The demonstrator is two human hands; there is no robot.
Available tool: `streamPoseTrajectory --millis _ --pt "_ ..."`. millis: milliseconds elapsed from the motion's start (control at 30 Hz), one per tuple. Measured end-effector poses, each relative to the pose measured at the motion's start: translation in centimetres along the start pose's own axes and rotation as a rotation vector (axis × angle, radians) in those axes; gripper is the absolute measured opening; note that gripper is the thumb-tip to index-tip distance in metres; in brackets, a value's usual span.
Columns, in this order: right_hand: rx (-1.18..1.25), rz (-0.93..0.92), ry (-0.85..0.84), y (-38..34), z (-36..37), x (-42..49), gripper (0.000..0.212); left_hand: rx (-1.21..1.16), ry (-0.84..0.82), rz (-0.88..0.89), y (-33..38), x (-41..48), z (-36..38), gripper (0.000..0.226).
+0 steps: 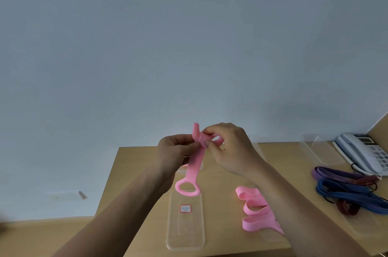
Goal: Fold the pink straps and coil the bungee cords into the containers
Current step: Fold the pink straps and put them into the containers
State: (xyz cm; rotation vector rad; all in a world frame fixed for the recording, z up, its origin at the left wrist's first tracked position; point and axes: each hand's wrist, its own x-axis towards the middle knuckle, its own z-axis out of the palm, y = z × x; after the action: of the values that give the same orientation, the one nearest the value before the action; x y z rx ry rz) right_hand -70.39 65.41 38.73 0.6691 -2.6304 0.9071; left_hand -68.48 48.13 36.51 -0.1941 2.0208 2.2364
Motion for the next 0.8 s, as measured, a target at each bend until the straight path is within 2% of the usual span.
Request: streamPoseTrajectory --millis 400,600,800 --pt "0.139 0.042 0.126 -0.8 -0.5 -0.1 0.006 -0.085 -0.053 -0.046 -0.4 -0.3 -0.3 0.017" --pt "0.093 0.01 0.195 -0.2 -0.3 -0.4 0.005 -0.121 -0.049 -0.057 -0.7 0.0 -0.3 0.017" --pt "0.001 -0.054 0.275 0.0 0.6 -0.6 0.012 -0.35 -0.053 -0.161 -0.7 0.6 -0.3 0.04"
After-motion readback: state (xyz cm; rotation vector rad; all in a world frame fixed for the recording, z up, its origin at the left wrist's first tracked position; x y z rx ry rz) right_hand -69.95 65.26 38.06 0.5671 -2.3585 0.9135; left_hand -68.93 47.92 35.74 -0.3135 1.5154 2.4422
